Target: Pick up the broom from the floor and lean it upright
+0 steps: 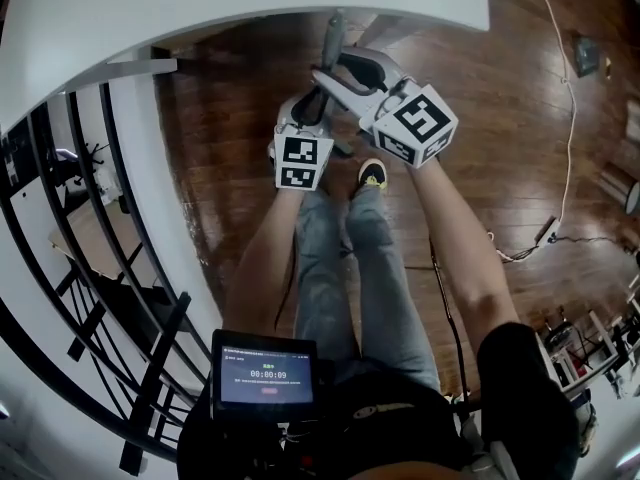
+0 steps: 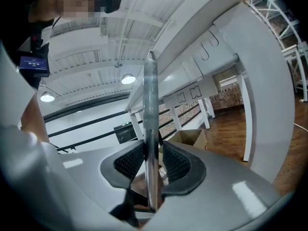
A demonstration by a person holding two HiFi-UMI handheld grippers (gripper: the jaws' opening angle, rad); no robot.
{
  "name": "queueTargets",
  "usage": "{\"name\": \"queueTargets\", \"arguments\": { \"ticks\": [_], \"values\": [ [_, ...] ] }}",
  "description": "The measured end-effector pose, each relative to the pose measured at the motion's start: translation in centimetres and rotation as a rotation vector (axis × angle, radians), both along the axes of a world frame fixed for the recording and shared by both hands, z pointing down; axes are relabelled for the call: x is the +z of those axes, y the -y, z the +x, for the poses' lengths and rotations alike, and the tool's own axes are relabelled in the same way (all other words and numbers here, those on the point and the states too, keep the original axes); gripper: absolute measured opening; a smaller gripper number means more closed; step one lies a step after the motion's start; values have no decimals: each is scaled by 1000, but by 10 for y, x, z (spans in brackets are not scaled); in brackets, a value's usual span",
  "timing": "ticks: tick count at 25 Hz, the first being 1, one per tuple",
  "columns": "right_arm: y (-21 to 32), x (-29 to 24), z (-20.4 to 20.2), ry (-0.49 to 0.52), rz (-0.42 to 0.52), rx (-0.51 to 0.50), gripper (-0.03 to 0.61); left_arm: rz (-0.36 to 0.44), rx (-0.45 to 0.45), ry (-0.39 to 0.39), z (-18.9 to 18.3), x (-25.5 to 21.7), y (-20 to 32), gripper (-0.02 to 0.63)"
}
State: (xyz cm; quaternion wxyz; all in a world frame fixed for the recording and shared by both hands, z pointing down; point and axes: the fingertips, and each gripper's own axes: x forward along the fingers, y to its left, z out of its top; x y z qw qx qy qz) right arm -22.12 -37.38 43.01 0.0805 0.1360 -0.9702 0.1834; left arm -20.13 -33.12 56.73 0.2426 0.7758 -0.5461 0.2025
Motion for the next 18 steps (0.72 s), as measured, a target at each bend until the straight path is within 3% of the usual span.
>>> {"name": "queueTargets", "arguments": {
  "ticks": [7, 11, 15, 16, 17, 18],
  "values": [
    [1, -4, 12, 19, -34, 32, 160, 13, 54, -10, 6, -11, 0, 187],
    [-1, -8, 30, 49, -61, 73, 160, 14, 68, -15, 5, -15, -8, 184],
    [-20, -17, 51, 14, -67, 37, 175, 18, 10, -18, -8, -42, -25, 184],
    [-30, -22, 60, 1, -74, 27, 173, 15, -12, -14, -13, -55, -36, 177],
    [-42, -27, 70, -11, -86, 23, 170, 12, -36, -6, -20, -70, -50, 71],
    [-52, -32, 79, -22, -98, 27, 147, 11, -59, 3, -28, -85, -63, 17]
  ]
}}
